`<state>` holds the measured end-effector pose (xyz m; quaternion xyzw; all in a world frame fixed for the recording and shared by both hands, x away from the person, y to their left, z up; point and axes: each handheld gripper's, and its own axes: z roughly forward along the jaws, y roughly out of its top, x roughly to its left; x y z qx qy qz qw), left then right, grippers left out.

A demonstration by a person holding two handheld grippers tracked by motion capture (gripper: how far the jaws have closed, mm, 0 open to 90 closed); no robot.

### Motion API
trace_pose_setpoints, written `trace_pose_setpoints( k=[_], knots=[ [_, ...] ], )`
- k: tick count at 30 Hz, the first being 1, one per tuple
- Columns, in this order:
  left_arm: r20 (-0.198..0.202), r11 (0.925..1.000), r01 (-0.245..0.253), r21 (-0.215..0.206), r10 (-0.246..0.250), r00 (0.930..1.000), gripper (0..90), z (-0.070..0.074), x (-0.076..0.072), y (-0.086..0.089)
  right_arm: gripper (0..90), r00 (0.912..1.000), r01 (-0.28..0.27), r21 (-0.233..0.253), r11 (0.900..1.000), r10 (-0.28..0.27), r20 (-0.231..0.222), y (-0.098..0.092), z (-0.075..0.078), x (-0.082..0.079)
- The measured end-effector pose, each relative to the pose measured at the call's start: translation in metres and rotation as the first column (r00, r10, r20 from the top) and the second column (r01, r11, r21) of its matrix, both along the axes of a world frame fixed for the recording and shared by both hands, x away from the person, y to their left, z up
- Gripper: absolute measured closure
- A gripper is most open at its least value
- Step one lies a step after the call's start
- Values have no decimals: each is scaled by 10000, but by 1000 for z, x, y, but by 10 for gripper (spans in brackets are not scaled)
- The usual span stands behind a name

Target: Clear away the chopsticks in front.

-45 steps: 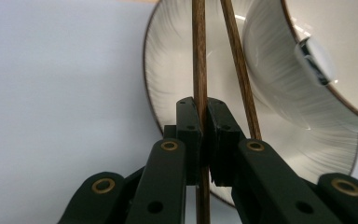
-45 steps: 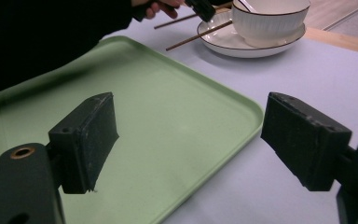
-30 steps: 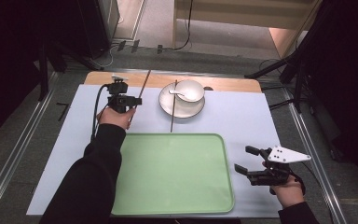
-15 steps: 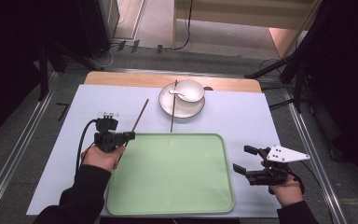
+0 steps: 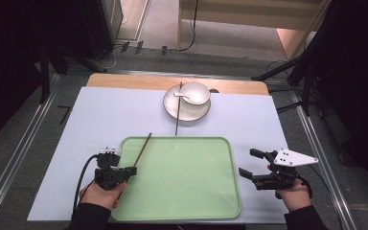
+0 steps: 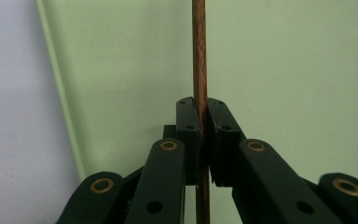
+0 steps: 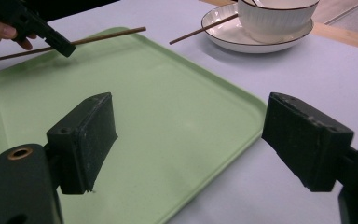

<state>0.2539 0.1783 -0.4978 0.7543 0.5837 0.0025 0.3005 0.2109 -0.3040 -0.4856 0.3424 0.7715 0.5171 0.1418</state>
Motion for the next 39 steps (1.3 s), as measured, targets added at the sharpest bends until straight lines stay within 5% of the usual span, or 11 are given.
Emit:
trace_pose_setpoints(
  k=[14,24,31,39],
  knots=[
    [-194,9997,84,221,-80,9998,850,-6,-8,0,178,10000,5,-15,10000,-6,-48,0,0,0],
    [-289,9995,307,66,-305,9991,742,-4,-4,3,178,10000,-1,2,10000,1,-57,0,0,-1],
    [797,9924,1061,-627,-1010,9917,566,18,14,7,178,10000,41,74,10000,-41,50,-1,2,-2],
    [1795,9818,1873,-320,-1787,9674,374,48,66,-11,178,9999,113,87,9999,-113,50,-1,2,-2]
  ],
)
